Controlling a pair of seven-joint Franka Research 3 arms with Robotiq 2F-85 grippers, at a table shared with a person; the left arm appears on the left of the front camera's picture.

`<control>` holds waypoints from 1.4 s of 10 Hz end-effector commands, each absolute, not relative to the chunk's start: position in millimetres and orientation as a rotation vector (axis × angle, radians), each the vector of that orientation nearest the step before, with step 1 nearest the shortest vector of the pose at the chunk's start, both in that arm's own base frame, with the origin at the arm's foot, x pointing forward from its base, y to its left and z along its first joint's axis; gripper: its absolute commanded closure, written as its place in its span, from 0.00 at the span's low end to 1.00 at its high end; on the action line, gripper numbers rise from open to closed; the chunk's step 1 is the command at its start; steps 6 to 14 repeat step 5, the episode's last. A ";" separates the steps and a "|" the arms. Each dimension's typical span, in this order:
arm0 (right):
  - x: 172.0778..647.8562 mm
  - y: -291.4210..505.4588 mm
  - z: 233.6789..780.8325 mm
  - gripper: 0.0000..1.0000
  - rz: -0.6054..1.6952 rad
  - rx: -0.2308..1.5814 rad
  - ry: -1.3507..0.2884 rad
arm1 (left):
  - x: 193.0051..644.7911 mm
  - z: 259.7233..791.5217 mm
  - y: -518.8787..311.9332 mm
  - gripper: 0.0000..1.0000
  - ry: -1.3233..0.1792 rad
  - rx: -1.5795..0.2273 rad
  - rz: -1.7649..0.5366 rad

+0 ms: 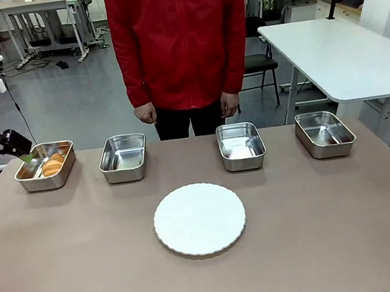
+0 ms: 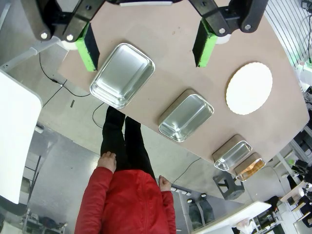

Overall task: Place the bread in the container.
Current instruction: Place the Butter Roll into the Airtight Container indicated by the human.

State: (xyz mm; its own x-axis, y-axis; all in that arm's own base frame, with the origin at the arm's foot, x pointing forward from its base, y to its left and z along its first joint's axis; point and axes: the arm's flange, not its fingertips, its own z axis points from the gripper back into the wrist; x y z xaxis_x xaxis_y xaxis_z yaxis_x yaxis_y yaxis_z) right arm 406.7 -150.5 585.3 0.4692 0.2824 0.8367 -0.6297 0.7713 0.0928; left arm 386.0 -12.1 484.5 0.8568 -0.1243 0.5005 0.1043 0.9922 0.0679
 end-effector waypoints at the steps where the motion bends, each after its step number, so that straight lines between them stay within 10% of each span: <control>1: 406.5 -149.8 585.8 0.00 0.578 0.421 -0.929 | 376.9 471.1 -5.8 0.00 -0.498 -0.006 -0.147; 14: 406.5 -149.8 585.8 0.00 0.578 0.421 -0.929 | 385.4 487.0 -11.6 0.00 -0.525 0.035 -0.124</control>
